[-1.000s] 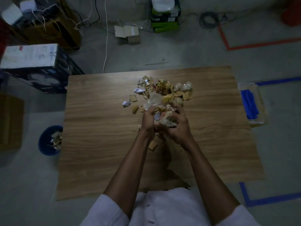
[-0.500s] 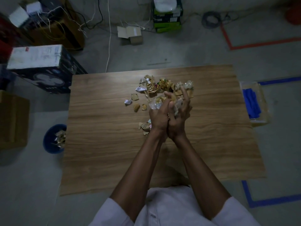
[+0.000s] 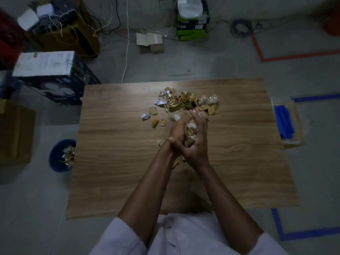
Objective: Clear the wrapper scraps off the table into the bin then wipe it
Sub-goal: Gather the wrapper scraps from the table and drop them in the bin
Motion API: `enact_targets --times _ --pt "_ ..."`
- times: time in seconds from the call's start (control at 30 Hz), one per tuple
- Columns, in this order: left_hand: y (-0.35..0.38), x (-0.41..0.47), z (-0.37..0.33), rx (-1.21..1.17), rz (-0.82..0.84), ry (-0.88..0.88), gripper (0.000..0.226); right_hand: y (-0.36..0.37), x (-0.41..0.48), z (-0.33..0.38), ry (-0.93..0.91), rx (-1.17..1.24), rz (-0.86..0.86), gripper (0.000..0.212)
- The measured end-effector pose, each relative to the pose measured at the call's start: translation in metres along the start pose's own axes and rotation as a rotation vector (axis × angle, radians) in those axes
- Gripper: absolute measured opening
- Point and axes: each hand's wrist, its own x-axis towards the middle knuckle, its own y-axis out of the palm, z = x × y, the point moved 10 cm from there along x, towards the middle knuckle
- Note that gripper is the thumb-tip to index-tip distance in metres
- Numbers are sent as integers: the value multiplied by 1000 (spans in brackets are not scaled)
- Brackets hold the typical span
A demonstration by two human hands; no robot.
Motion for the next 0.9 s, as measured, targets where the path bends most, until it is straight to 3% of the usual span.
enact_targets --times 0.13,0.23,0.53,0.63,0.67,0.8,0.9 --pt "28 -2 -12 -105 157 21 26 -21 3 16 -168 -10 -239 58" --pt "36 -7 -11 -245 236 -7 36 -28 3 18 -173 25 -314 38" --pt "19 -8 -17 -595 131 46 42 -14 18 19 -158 13 -241 26" --pt "13 -4 -16 -730 187 61 75 -7 15 9 -53 72 -246 18" --pt "11 -6 -19 -750 196 82 75 -4 14 5 -11 105 -247 14" --pt "-6 -12 -22 -621 66 97 46 2 6 7 49 120 -297 10" --pt "-16 -22 -18 -473 -73 97 31 14 -3 -12 269 150 -313 21"
